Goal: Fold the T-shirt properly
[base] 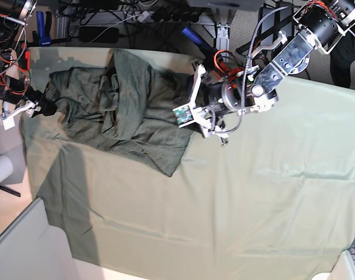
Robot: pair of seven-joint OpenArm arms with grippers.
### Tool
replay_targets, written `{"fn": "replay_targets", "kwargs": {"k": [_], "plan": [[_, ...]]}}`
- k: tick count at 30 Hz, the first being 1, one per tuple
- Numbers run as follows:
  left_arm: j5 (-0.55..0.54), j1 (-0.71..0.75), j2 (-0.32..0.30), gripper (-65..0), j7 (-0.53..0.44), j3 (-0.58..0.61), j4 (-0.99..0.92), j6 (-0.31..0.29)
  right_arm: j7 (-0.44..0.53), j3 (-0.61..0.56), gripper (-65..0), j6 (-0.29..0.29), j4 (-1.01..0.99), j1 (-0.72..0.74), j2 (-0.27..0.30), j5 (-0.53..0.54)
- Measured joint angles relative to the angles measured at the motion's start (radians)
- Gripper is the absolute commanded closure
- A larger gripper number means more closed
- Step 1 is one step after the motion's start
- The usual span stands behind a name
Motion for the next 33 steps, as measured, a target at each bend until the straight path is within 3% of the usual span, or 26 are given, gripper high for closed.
{"fn": "replay_targets", "kwargs": {"k": [8,13,22,33], "plan": [[0.001,0.0,0.028,-37.3,-0.006,0.0,0.0,0.0,0.033,0.008,-38.2,0.0,0.004,-0.006,-0.058,0.012],[0.0,0.0,0.041,-37.3,-0.007,-0.031,0.0,0.0,0.002,0.01,-38.2,0.004,0.012,-0.003,-0.098,0.076],[-0.052,0.0,0.041,-37.3,-0.007,-0.193,-0.02,0.0,-0.154,0.006,-38.2,0.007,0.137,-0.024,-0.103,0.093],[-0.063,0.002,0.039,-37.3,-0.006,-0.202,-0.021,0.0,-0.166,0.003,-38.2,0.007,0.222,-0.057,-0.114,0.061]]}}
